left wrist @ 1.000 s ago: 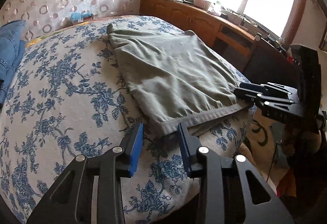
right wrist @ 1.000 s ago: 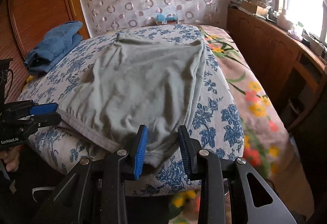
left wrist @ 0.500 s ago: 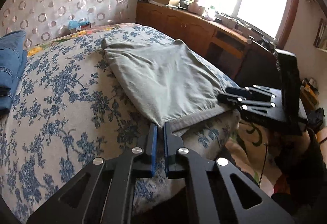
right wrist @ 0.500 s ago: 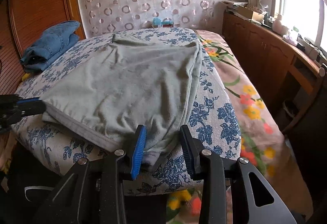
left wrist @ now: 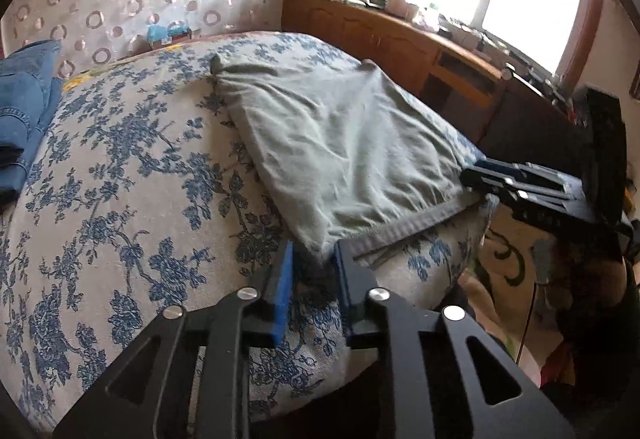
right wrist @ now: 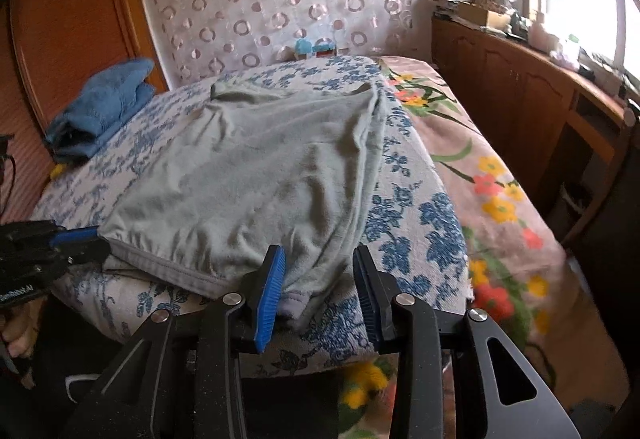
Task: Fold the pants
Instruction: 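Grasp the pants waistband edge with the left gripper while the right gripper grasps the pants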
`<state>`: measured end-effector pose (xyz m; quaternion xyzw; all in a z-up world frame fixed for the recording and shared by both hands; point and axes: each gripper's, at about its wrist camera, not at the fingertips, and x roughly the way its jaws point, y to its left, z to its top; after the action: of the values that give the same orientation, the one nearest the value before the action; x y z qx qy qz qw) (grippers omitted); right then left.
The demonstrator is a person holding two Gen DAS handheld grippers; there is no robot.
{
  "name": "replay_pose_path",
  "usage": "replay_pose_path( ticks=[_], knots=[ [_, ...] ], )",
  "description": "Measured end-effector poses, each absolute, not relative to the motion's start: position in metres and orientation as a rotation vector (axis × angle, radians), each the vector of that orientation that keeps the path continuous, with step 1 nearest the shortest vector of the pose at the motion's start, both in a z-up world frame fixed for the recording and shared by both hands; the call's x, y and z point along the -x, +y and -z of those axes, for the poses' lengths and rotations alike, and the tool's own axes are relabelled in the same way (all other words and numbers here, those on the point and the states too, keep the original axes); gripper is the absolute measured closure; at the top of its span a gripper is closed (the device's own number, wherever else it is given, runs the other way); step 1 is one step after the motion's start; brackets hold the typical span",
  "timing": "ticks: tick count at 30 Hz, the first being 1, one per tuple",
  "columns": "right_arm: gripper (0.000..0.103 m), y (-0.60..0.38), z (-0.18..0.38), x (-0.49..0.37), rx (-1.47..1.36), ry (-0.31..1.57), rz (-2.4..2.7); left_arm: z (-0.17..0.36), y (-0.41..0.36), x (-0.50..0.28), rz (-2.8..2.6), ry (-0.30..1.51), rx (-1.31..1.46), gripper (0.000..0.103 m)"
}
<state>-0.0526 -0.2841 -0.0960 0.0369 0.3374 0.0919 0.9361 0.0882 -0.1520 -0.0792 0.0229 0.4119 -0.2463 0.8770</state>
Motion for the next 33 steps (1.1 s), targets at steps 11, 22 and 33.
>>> replay_pose_path(
  ticks=[11, 22, 33],
  knots=[
    [0.059, -0.278, 0.101, 0.054, -0.062, 0.7, -0.223, 0.081, -0.155, -0.106, 0.462, 0.87, -0.037, 0.075],
    [0.075, -0.272, 0.103, 0.049, -0.041, 0.702, -0.219, 0.09, -0.166, -0.111, 0.461, 0.877, -0.05, 0.06],
    [0.095, -0.275, 0.104, 0.043, -0.096, 0.7, -0.292, 0.087, -0.169, -0.106, 0.541, 0.891, -0.047, 0.096]
  ],
)
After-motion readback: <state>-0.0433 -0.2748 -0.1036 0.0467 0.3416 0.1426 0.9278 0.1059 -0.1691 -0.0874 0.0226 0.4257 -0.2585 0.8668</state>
